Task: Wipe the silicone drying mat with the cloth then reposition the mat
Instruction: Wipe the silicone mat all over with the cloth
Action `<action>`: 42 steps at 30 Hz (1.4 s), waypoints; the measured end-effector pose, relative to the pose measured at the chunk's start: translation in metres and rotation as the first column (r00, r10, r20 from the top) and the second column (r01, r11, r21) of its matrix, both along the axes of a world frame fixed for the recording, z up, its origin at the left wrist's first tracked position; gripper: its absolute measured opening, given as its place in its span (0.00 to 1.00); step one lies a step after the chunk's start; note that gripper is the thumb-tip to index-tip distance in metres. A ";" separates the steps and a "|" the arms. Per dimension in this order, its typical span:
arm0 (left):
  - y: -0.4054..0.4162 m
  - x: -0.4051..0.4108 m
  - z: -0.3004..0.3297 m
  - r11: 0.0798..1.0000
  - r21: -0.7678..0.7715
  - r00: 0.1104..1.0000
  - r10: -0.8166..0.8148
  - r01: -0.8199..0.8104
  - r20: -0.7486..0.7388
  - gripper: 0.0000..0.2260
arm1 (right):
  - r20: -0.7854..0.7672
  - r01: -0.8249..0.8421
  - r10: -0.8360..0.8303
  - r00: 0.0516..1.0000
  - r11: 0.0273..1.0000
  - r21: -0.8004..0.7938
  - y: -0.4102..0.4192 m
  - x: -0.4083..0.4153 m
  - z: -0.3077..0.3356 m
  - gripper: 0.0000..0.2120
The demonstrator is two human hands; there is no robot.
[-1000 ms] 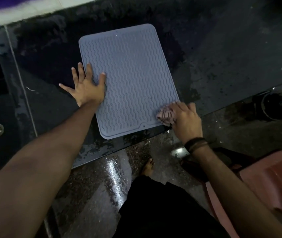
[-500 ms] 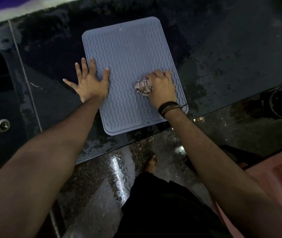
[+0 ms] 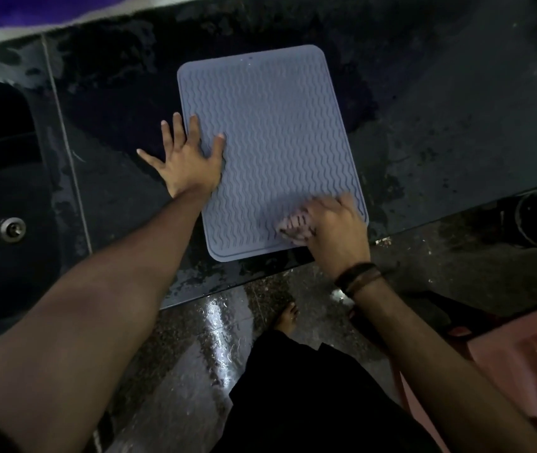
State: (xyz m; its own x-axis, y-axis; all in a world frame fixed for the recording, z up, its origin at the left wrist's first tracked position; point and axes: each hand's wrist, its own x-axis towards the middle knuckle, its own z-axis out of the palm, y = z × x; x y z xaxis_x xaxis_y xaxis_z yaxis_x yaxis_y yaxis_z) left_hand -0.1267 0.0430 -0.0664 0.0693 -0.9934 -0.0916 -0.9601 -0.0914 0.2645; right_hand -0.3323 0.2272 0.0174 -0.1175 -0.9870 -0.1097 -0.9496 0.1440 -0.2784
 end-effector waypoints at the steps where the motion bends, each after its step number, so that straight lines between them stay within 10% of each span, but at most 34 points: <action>1: 0.000 0.000 0.000 1.000 0.003 1.000 -0.002 0.002 0.000 0.34 | 0.042 -0.008 0.010 0.999 0.999 -0.050 -0.017 0.008 0.002 0.16; 7: -0.004 0.002 -0.003 1.000 -0.006 1.000 0.000 0.000 0.004 0.34 | 0.076 -0.103 0.102 0.992 0.995 0.009 -0.097 0.066 -0.018 0.24; 42: -0.002 0.003 -0.003 1.000 -0.003 1.000 -0.005 0.005 -0.022 0.34 | -0.034 -0.192 0.196 0.980 0.977 0.097 0.006 0.023 -0.015 0.20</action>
State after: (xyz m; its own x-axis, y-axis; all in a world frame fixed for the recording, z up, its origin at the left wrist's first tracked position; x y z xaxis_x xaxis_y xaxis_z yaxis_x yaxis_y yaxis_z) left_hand -0.1238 0.0413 -0.0690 0.0622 -0.9940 -0.0897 -0.9545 -0.0855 0.2856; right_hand -0.3093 0.2328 0.0029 0.0687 -0.9772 -0.2008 -0.9728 -0.0210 -0.2305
